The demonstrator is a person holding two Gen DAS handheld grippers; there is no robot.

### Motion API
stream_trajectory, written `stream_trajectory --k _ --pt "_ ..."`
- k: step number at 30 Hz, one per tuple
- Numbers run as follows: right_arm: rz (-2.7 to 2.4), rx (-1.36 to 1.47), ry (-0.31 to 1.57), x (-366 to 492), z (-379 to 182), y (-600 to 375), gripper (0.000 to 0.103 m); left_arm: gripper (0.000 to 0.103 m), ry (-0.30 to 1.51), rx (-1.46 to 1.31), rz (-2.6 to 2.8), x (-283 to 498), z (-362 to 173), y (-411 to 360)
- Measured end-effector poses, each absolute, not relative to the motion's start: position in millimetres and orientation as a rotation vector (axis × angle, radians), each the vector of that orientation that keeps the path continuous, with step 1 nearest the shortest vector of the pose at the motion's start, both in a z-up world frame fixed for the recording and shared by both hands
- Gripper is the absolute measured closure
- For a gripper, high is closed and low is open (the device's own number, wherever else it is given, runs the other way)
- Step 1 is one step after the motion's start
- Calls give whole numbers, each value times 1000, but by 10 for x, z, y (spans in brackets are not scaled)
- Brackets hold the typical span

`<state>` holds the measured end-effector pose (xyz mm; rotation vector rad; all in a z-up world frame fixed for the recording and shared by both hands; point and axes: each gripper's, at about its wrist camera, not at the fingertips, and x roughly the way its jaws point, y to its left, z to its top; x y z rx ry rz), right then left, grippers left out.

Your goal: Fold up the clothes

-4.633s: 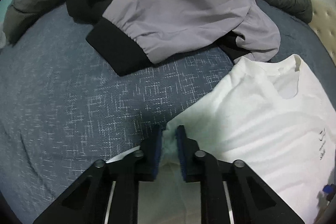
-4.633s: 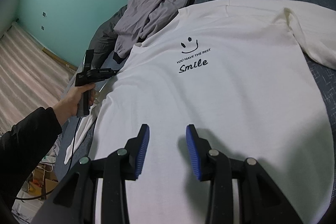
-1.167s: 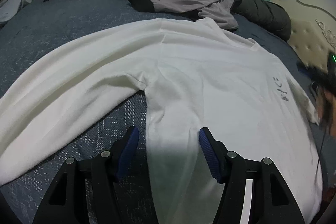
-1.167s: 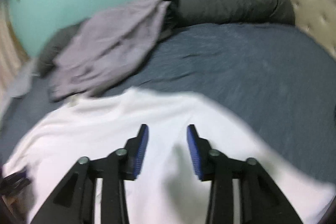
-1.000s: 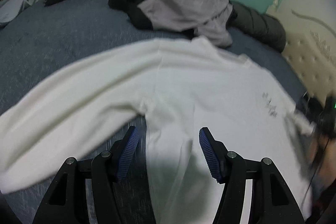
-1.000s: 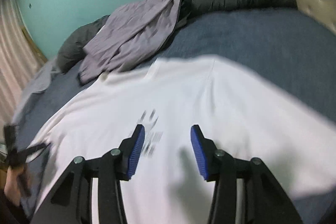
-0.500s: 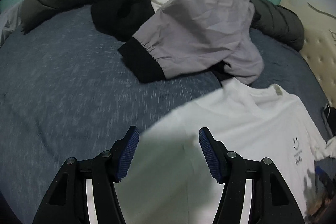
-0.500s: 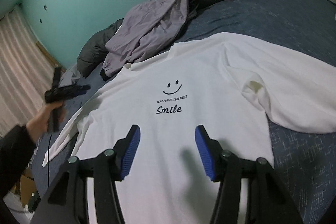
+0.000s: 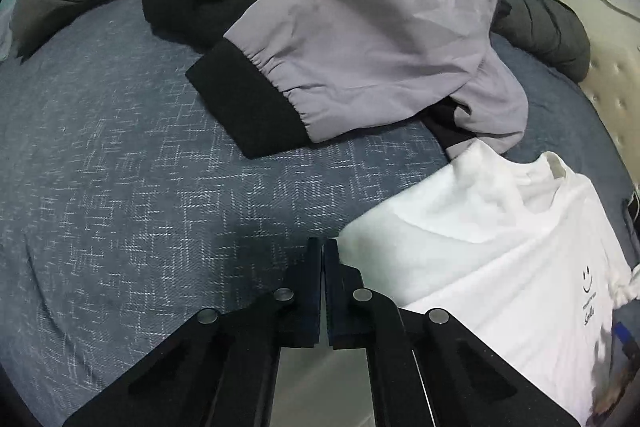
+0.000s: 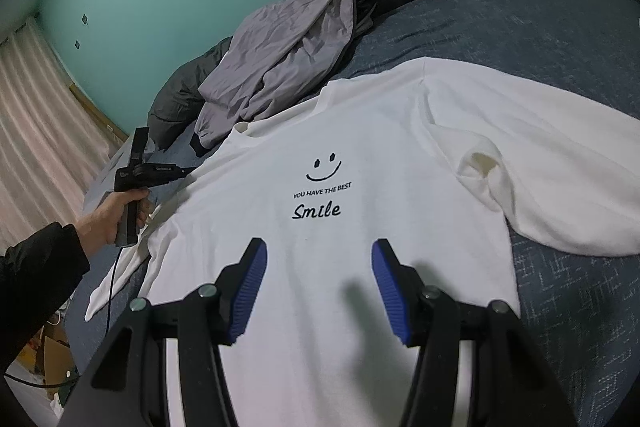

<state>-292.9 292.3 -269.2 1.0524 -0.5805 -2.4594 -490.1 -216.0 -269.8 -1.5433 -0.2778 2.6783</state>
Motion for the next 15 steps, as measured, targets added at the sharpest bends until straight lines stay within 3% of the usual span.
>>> stream_trajectory --k 10,15 --pt "-2459 1049 -592 -2940 -2704 2935 48 103 -222 -1519 2823 -4951 -2523 -2274" --pt "-2450 1050 -590 -2938 -2708 2931 48 102 -188 -1614 2788 -5058 -2698 -2217"
